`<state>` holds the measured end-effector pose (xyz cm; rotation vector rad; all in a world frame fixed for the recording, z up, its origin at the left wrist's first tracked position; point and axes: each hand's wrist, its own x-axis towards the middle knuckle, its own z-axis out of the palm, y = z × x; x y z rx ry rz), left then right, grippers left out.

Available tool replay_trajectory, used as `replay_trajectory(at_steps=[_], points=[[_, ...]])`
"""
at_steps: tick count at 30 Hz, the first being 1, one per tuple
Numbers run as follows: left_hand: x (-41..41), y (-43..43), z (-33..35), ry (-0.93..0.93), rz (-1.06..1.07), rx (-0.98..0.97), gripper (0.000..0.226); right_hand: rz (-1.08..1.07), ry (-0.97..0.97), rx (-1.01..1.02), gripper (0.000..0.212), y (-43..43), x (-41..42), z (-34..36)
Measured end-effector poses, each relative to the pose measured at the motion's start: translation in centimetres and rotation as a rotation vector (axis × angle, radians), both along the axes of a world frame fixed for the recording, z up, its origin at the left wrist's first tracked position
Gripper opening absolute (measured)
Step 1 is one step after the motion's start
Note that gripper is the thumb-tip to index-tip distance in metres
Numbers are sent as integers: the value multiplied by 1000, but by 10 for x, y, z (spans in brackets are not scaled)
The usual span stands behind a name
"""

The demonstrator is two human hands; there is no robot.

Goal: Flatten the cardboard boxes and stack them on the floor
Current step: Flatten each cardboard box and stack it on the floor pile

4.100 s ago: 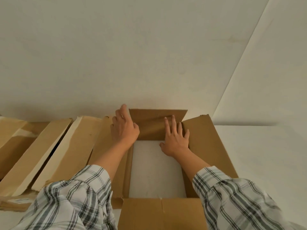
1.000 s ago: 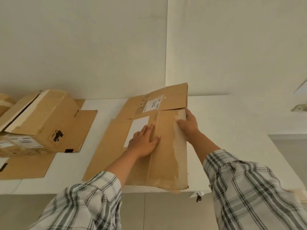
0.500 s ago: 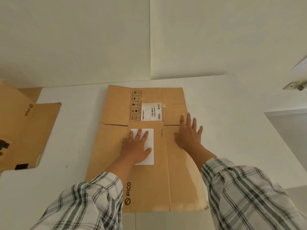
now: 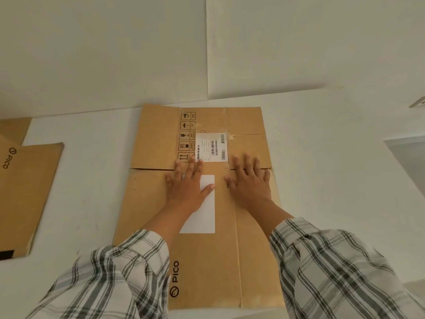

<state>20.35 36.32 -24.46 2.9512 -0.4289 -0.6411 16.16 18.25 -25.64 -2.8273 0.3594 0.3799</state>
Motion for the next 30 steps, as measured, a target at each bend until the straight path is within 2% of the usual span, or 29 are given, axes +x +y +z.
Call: replay_trajectory(at_steps=[10,14,20,26,30], points=[[-1,6,9,68,-15,-38,79,-11,48,0,65,5,-3,13],[-42,38,5,66,-50,-36,77,-43,9,12,61,22,-59,13],[-123,92,-1,29,25,-77,76,-100,-9,19,60,44,-158,1],[-167,116,0,6,51,-52,73,-141,14,11,60,59,-199,3],[-165,116,7,18,48,-67,73,-124,62,13,60,56,-198,12]])
